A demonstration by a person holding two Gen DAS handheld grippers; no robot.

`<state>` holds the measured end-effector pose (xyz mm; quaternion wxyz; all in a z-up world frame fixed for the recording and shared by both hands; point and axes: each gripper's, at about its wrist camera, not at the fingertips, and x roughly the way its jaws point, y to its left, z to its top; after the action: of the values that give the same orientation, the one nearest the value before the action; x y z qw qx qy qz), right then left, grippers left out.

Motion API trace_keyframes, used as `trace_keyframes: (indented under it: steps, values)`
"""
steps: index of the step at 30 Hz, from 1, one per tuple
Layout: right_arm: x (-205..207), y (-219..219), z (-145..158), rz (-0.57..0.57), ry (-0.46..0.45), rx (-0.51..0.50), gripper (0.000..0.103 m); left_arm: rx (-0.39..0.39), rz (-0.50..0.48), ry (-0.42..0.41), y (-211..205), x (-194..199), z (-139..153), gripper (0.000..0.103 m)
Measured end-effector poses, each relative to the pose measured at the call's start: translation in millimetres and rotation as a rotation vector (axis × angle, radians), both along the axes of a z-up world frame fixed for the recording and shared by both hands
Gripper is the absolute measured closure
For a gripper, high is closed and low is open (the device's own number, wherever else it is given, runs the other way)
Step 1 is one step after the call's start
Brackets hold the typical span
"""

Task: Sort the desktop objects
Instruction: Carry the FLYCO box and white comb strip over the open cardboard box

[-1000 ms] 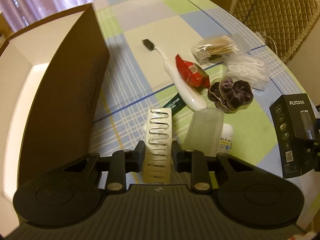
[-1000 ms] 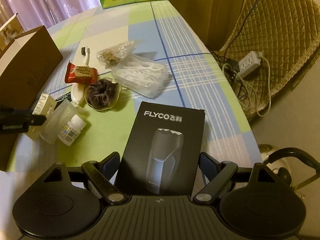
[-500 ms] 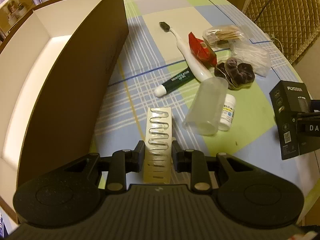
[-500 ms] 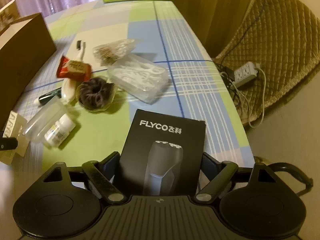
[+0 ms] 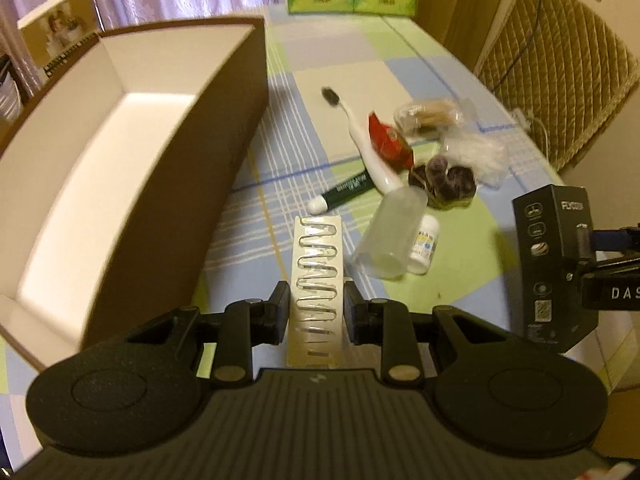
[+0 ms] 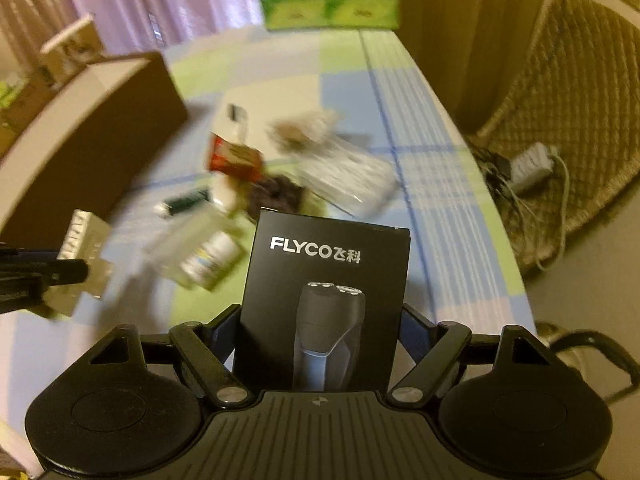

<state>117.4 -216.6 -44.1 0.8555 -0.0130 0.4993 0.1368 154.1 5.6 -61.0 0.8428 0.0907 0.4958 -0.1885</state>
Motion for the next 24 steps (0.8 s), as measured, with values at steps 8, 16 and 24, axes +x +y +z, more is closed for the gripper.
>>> trace_keyframes:
  steps: [8,16,24]
  values:
    - [1.9,49.6,39.0,0.153,-0.054,0.082,0.025,-0.047,0.04,-0.084,26.5,-2.4,40.2,0.08]
    - [13.2,116.3,67.1,0.302,-0.08,0.155,0.025,-0.042,0.079,-0.162,60.7,7.9,72.4,0.08]
    - [28.6,192.1,89.0,0.41,-0.122,0.231,0.025,-0.014,0.148,-0.211,115.3,34.2,90.1,0.08]
